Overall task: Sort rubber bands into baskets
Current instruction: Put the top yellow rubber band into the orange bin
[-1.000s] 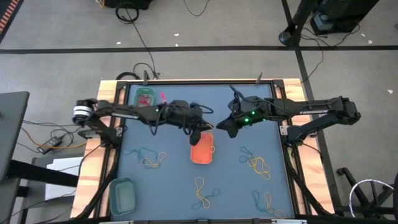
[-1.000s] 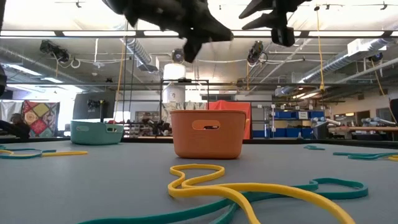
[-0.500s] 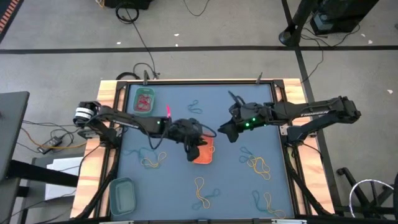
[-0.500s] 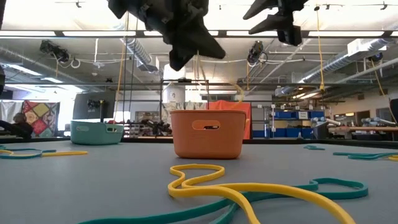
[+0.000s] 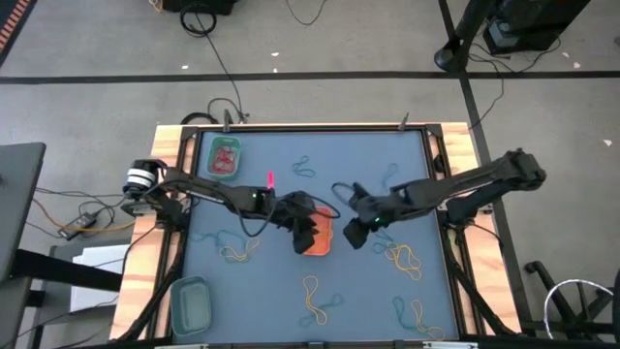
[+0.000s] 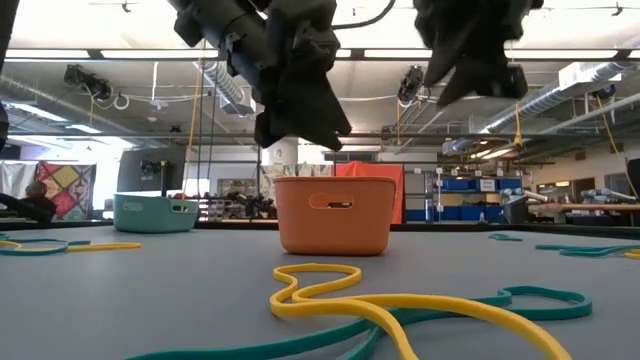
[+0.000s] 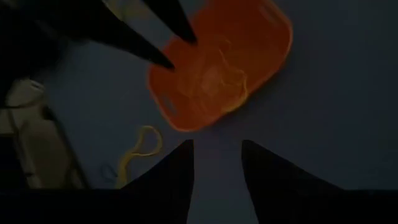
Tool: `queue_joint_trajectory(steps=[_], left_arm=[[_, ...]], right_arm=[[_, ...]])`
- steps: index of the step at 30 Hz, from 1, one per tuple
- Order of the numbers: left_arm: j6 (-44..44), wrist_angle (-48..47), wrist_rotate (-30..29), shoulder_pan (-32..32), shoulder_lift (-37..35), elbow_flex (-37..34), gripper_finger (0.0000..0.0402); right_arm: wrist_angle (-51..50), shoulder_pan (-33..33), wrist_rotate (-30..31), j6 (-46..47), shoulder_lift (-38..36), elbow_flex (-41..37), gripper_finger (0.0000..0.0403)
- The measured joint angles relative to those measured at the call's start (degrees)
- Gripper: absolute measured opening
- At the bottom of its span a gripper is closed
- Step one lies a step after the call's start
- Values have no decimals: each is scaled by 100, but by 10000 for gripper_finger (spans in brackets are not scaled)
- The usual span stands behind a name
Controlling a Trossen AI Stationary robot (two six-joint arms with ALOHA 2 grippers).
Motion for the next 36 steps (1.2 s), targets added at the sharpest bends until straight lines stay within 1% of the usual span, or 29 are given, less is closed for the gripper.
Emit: queue_joint_trajectory(steps=[2,4,8,11,15,17,22,27,30,33,36], left_arm=[[-290,-167,15,42,-71,0,153],[-387,-476,-46,60,-209,0,156],[-352,-1128,-388,21,-520,0,156],[-217,-1622,-394,-12,-713,2,156],[-219,-2259,-430,-58,-777,2,156],[-226,-2415,-435,-114,-781,2,156],[-232,-2545,-435,-275,-783,0,156],[-234,-2590,-435,-354,-783,0,156],[-246,-2533,-435,-354,-783,0,156],[-266,-2369,-435,-352,-783,0,156],[-401,-2382,-435,-352,-783,0,156]], right_arm=[[5,2,-12,3,341,0,142],[8,-30,-12,4,638,-4,134],[139,-128,-14,51,1113,-4,109],[370,-174,-58,60,1428,-4,89],[821,-194,-189,17,1790,-7,72],[1068,-204,-189,9,1893,-4,66],[1562,-220,-171,-63,1840,-7,60],[1955,-226,141,-534,1639,-4,58],[2114,-303,144,-817,1630,-4,58],[2057,-379,123,-980,1630,-4,58],[1647,-432,120,-848,1563,-7,58]])
